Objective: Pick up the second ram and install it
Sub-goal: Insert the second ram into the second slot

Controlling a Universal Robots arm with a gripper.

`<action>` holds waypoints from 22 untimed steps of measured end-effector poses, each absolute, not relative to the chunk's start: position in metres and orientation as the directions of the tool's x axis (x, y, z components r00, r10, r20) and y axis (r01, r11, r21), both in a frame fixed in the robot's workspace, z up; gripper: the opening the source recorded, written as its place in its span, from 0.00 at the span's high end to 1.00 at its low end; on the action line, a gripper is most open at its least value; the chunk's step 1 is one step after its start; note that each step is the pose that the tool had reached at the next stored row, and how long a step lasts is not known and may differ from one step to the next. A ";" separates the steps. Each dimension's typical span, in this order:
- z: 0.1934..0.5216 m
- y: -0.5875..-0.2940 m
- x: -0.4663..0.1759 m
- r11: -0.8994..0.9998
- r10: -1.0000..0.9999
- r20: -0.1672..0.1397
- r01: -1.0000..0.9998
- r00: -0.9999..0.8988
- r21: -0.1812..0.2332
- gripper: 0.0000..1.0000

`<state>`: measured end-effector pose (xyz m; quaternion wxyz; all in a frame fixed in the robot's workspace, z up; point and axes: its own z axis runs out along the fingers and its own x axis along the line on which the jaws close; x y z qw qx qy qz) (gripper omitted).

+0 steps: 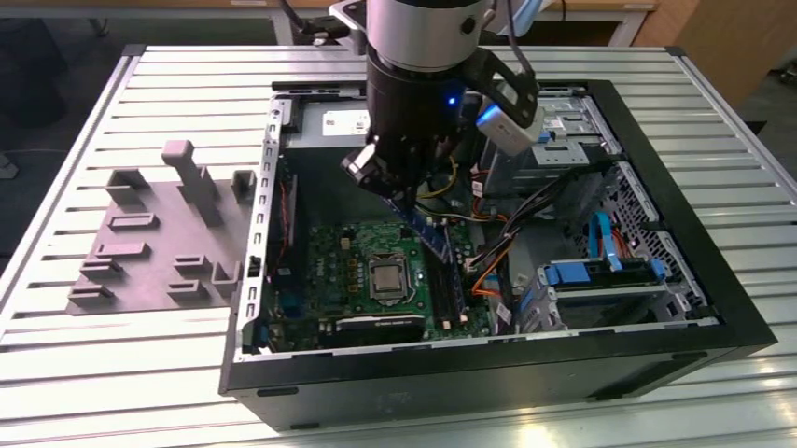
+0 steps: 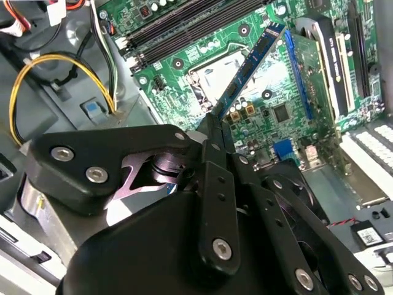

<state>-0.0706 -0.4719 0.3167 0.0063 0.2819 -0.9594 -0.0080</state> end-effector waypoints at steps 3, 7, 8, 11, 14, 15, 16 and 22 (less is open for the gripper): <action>0.317 -0.472 -0.071 0.855 -0.518 0.007 -0.518 -0.855 0.019 0.89; 0.317 -0.472 -0.071 0.875 -0.484 0.007 -0.484 -0.875 0.019 0.89; 0.317 -0.472 -0.071 0.880 -0.475 0.007 -0.475 -0.880 0.019 0.89; 0.317 -0.472 -0.071 0.895 -0.446 0.007 -0.446 -0.895 0.019 0.89; 0.317 -0.472 -0.071 0.909 -0.417 0.007 -0.417 -0.909 0.019 0.89; 0.317 -0.472 -0.071 0.913 -0.408 0.008 -0.407 -0.913 0.019 0.89; 0.317 -0.472 -0.071 0.917 -0.398 0.008 -0.397 -0.918 0.019 0.89; 0.317 -0.472 -0.071 0.941 -0.339 0.007 -0.338 -0.941 0.019 0.89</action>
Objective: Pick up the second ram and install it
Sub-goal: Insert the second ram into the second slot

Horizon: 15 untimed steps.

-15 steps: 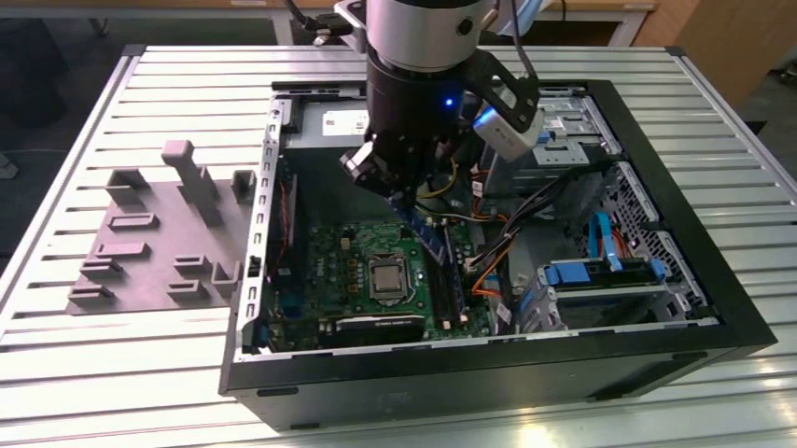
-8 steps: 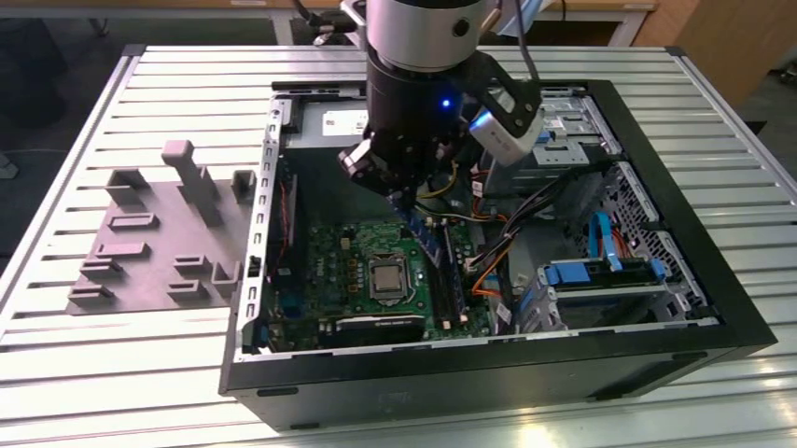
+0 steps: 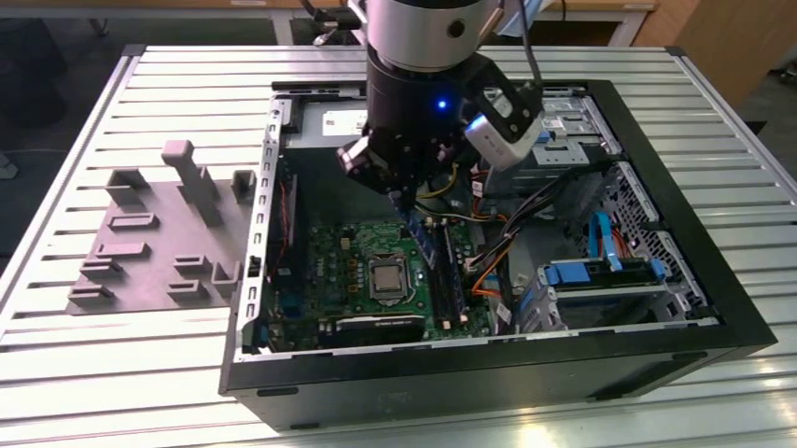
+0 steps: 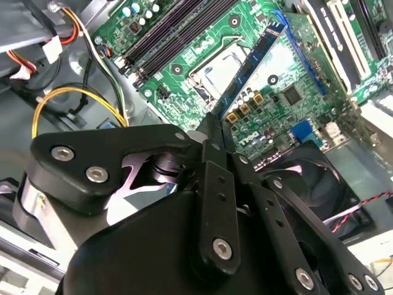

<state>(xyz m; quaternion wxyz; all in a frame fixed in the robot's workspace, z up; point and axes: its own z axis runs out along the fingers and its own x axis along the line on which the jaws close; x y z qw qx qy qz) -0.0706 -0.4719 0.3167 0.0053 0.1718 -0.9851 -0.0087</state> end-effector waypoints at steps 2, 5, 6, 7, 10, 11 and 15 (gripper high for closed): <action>0.317 -0.472 -0.071 0.948 -0.318 0.007 -0.318 -0.948 0.019 0.89; 0.317 -0.472 -0.071 0.957 -0.288 0.008 -0.288 -0.958 0.019 0.89; 0.317 -0.472 -0.071 0.960 -0.278 0.008 -0.278 -0.961 0.019 0.89; 0.317 -0.472 -0.071 0.963 -0.268 0.008 -0.268 -0.963 0.019 0.89; 0.317 -0.472 -0.071 0.971 -0.238 0.007 -0.237 -0.971 0.019 0.89; 0.317 -0.472 -0.071 0.973 -0.229 0.008 -0.228 -0.973 0.019 0.89; 0.317 -0.472 -0.071 0.982 -0.188 0.007 -0.188 -0.982 0.019 0.89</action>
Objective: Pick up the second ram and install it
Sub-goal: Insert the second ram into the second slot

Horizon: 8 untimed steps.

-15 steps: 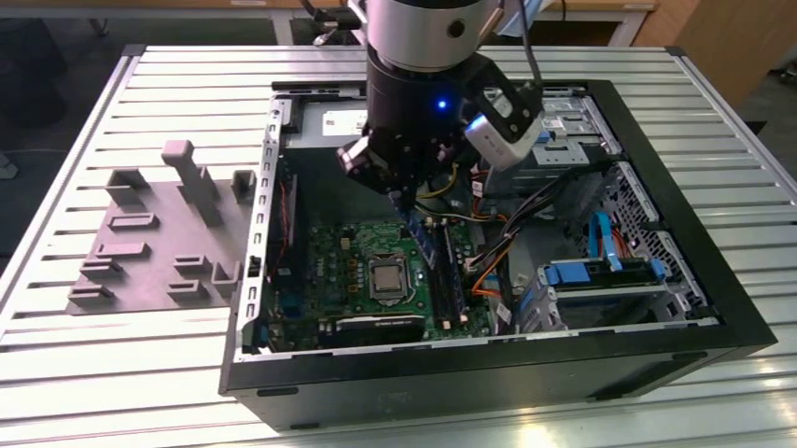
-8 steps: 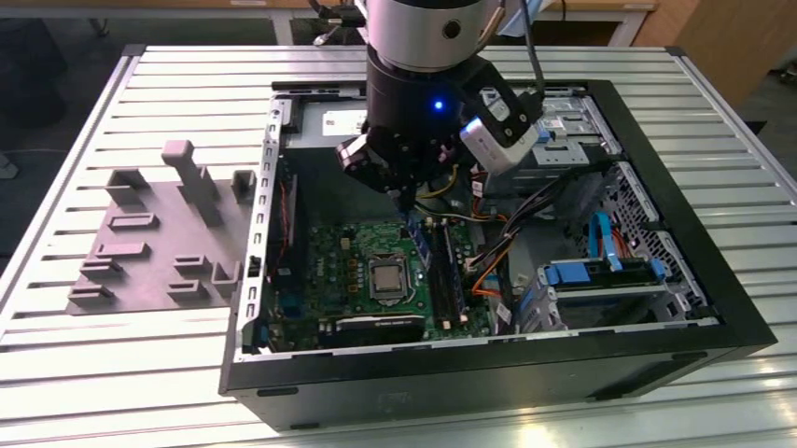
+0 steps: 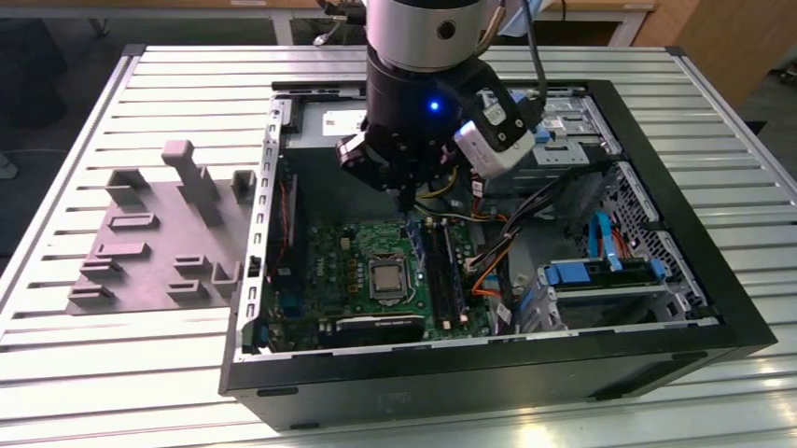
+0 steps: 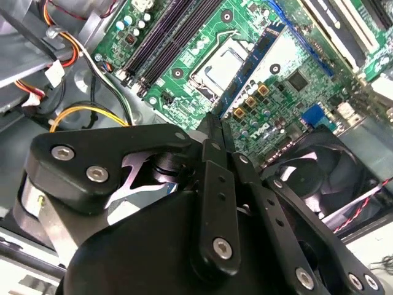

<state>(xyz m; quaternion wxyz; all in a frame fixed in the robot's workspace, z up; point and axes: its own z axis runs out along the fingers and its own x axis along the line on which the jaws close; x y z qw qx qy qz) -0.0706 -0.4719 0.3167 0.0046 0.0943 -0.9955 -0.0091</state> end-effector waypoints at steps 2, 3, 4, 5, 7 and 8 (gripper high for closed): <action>0.317 -0.472 -0.071 0.986 -0.164 0.007 -0.164 -0.986 0.019 0.89; 0.317 -0.472 -0.071 0.988 -0.152 0.007 -0.152 -0.988 0.019 0.89; 0.317 -0.472 -0.071 0.990 -0.141 0.007 -0.141 -0.990 0.019 0.89; 0.317 -0.472 -0.071 0.991 -0.129 0.008 -0.129 -0.992 0.019 0.89; 0.317 -0.472 -0.071 0.994 -0.107 0.007 -0.107 -0.994 0.019 0.89; 0.317 -0.472 -0.071 0.995 -0.099 0.008 -0.099 -0.995 0.019 0.89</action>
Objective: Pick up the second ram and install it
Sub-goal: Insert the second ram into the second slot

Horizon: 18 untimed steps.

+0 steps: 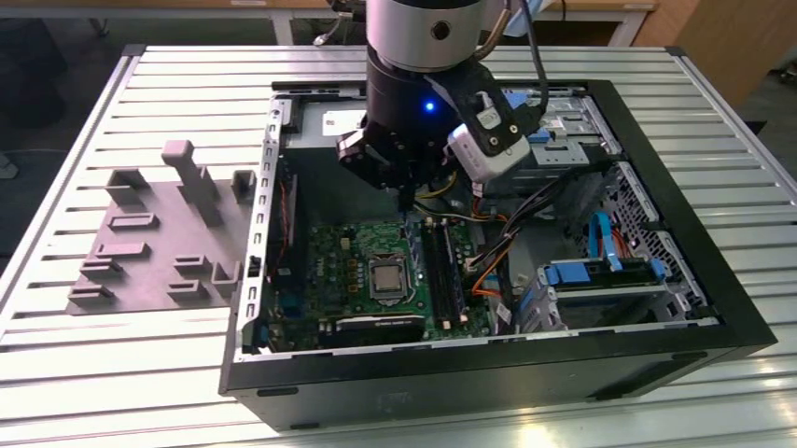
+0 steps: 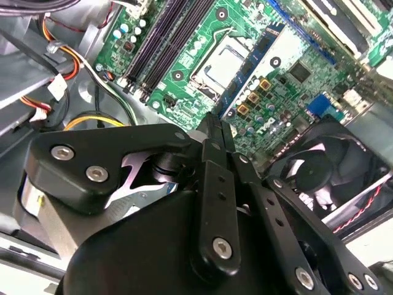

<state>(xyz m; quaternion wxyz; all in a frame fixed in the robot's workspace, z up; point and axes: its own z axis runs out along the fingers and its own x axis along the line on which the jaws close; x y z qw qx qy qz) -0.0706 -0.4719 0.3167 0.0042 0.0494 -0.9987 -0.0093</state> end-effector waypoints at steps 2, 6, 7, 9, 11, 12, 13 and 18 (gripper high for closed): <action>0.317 -0.472 -0.071 0.995 -0.097 0.007 -0.097 -0.995 0.019 0.89; 0.317 -0.472 -0.071 0.995 -0.096 0.000 -0.096 -0.995 0.018 0.89; 0.316 -0.472 -0.071 0.995 -0.094 -0.004 -0.094 -0.996 0.018 0.89; 0.316 -0.472 -0.071 0.996 -0.087 -0.010 -0.087 -0.996 0.017 0.89; 0.316 -0.472 -0.071 0.997 -0.081 -0.016 -0.081 -0.997 0.017 0.89; 0.315 -0.472 -0.071 0.997 -0.078 -0.018 -0.078 -0.997 0.017 0.89; 0.315 -0.472 -0.071 0.997 -0.075 -0.019 -0.075 -0.997 0.017 0.89; 0.313 -0.472 -0.071 0.998 -0.064 -0.024 -0.064 -0.998 0.016 0.89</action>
